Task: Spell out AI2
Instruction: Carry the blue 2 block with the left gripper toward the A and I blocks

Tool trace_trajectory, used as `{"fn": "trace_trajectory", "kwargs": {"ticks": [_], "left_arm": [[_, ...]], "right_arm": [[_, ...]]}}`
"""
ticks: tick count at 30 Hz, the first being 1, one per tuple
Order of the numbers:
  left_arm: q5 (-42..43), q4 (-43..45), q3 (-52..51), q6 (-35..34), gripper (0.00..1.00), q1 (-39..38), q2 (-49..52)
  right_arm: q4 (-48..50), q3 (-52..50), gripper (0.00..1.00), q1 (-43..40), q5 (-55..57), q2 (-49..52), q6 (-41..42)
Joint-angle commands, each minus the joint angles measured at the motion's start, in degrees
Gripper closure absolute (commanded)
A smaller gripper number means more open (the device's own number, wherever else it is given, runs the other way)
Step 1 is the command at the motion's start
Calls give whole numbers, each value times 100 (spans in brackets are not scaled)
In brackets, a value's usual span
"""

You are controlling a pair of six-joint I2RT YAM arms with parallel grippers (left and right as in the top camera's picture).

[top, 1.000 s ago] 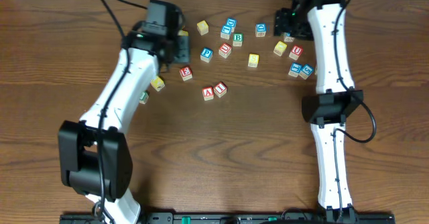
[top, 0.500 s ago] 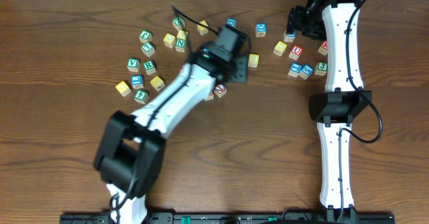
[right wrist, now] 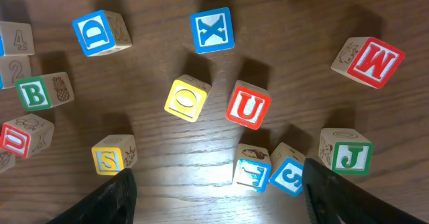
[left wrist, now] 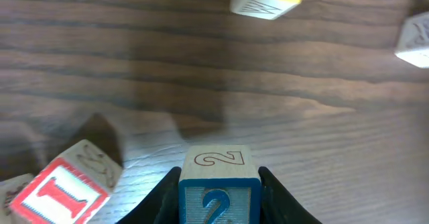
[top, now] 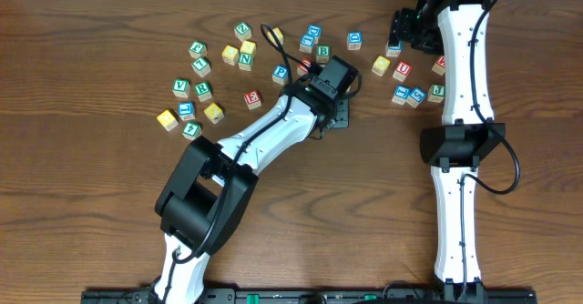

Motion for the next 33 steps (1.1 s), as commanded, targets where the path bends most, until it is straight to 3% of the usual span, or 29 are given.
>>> {"fn": "trace_trajectory", "kwargs": {"ticks": [1, 12, 33], "left_arm": [[-557, -98, 13, -197, 70, 31, 129], [-1025, -168, -138, -302, 70, 28, 133], [-778, -205, -131, -472, 69, 31, 455]], "right_arm": [[-22, 85, 26, 4, 4, -236, -35], [-22, 85, 27, 28, 4, -236, -35], [-22, 85, 25, 101, 26, -234, -81]]}}
